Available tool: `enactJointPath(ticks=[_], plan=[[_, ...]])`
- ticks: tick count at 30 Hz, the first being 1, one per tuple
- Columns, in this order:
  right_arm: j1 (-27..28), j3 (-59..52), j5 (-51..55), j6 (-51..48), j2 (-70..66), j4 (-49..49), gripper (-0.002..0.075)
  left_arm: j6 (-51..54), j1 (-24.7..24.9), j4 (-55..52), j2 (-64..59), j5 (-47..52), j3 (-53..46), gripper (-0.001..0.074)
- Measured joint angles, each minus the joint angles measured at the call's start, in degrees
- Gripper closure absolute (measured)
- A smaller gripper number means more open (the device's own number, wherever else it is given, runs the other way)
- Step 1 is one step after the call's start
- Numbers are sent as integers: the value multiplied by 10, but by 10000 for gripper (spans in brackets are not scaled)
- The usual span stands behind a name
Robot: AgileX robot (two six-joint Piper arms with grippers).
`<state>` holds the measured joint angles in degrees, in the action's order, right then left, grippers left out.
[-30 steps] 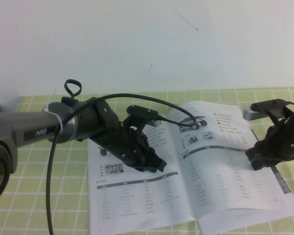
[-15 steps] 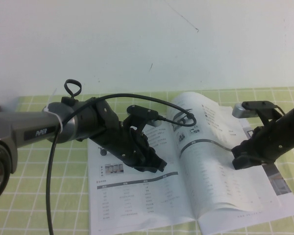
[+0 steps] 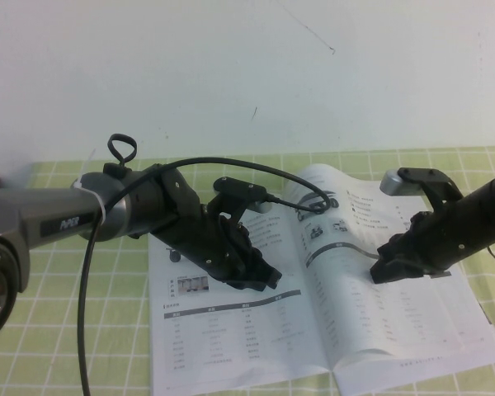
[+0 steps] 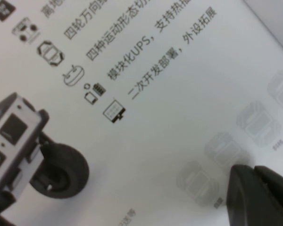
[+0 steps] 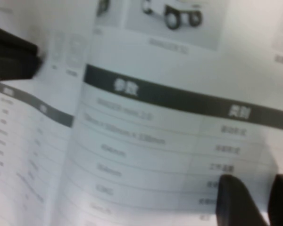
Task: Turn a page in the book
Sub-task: Open the closed book
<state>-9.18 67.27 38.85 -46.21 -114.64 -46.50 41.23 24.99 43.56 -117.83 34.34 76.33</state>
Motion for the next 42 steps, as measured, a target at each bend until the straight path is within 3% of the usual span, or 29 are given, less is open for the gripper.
enactJointPath(ticks=[16,29,42], plan=[[-1,-1,9,-26,-22,-37,601,28,12,0,56,11,0,738],[-1,-1,10,-34,-22,-40,609,144,143,35,90,-40,0,738],[-1,-1,10,-38,-22,-40,610,169,222,1,46,-65,0,738]])
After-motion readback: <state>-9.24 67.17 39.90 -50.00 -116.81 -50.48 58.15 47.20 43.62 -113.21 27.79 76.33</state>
